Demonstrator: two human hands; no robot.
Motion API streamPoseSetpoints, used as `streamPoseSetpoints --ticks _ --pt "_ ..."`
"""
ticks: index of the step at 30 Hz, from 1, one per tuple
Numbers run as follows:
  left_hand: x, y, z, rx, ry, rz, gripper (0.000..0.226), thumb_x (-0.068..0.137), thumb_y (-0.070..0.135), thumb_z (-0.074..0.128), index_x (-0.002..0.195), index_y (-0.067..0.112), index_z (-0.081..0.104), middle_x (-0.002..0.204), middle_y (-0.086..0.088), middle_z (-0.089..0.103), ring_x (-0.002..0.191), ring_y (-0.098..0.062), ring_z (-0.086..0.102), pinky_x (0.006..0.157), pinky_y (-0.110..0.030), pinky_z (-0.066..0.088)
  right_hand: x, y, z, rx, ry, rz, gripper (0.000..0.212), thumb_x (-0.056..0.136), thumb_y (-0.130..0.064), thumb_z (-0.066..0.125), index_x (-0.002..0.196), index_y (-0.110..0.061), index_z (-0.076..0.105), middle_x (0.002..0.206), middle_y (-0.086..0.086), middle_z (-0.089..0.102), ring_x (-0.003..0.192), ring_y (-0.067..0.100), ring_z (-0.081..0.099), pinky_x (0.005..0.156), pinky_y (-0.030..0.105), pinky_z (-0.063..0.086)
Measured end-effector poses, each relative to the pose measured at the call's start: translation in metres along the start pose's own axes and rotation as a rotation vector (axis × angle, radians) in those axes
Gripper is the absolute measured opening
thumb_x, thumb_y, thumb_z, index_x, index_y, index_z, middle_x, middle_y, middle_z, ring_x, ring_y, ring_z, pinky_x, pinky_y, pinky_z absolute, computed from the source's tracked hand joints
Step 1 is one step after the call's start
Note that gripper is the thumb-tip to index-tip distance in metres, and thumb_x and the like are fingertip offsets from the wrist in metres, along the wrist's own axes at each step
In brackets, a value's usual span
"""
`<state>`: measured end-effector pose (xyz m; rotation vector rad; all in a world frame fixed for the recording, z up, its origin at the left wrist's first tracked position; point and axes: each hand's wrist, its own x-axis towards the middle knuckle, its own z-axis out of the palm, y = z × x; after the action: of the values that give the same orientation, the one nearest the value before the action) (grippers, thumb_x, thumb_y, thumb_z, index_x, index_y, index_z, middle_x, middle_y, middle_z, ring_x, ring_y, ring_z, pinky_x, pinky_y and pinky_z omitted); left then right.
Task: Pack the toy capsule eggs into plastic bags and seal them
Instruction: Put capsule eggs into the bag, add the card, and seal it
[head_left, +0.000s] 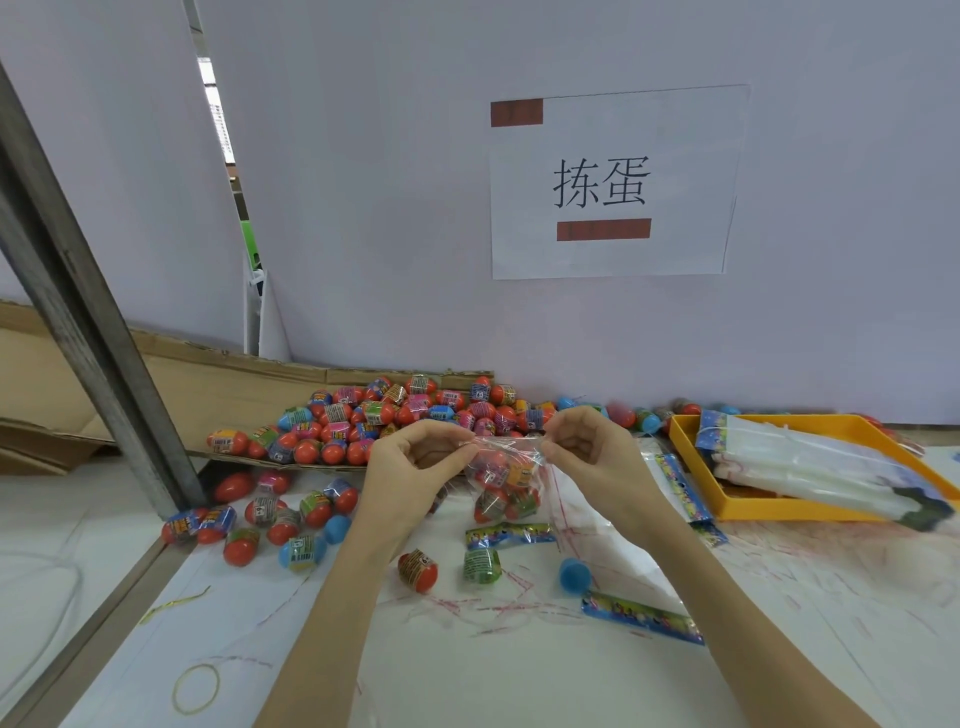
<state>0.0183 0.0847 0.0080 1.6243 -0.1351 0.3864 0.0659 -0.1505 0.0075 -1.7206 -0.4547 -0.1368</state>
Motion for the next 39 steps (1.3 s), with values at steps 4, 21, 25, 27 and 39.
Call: streamPoseSetpoints --ticks 4,21,25,27,39 --pt "-0.001 0.001 0.000 0.020 -0.026 0.023 0.032 0.089 0.003 0.079 0.103 0.032 0.077 0.098 0.000 0.076 0.096 -0.016 0.074 0.088 -0.023 0.059 -0.001 -0.002 0.003 -0.014 0.009 -0.023 0.020 0.095 -0.008 0.072 0.106 -0.023 0.068 0.095 -0.010 0.072 0.091 0.010 0.069 0.085 0.020 0.056" --pt "-0.007 0.005 0.026 0.070 0.216 0.007 0.005 0.095 0.024 0.077 0.099 0.025 0.079 0.091 0.009 0.078 0.087 -0.011 0.072 0.078 -0.027 0.061 -0.008 -0.015 0.015 -0.005 -0.132 0.096 0.020 0.098 -0.029 0.069 0.117 -0.029 0.074 0.104 -0.015 0.077 0.101 0.004 0.071 0.086 0.020 0.058" --pt "-0.006 0.005 0.027 0.039 0.203 -0.030 0.005 0.097 0.019 0.074 0.100 0.022 0.075 0.090 0.011 0.075 0.084 -0.004 0.069 0.073 -0.018 0.057 -0.009 -0.013 0.018 -0.017 -0.098 0.129 0.011 0.095 -0.027 0.074 0.105 -0.028 0.079 0.097 -0.013 0.077 0.094 0.005 0.072 0.080 0.018 0.057" --pt "-0.005 0.007 0.025 0.025 0.171 -0.066 0.006 0.096 0.025 0.076 0.102 0.025 0.077 0.093 0.011 0.076 0.087 -0.004 0.070 0.075 -0.017 0.057 -0.009 -0.015 0.017 0.008 -0.109 0.117 0.010 0.095 -0.030 0.074 0.103 -0.030 0.080 0.098 -0.012 0.078 0.095 0.004 0.071 0.081 0.015 0.056" --pt "-0.007 0.014 0.025 -0.250 0.223 -0.294 0.011 0.086 0.034 0.083 0.088 0.023 0.083 0.089 -0.004 0.079 0.075 -0.011 0.074 0.059 -0.022 0.057 -0.008 -0.021 0.017 0.212 0.049 0.207 0.018 0.099 -0.028 0.067 0.097 -0.021 0.084 0.093 -0.002 0.081 0.091 0.009 0.074 0.077 0.024 0.056"
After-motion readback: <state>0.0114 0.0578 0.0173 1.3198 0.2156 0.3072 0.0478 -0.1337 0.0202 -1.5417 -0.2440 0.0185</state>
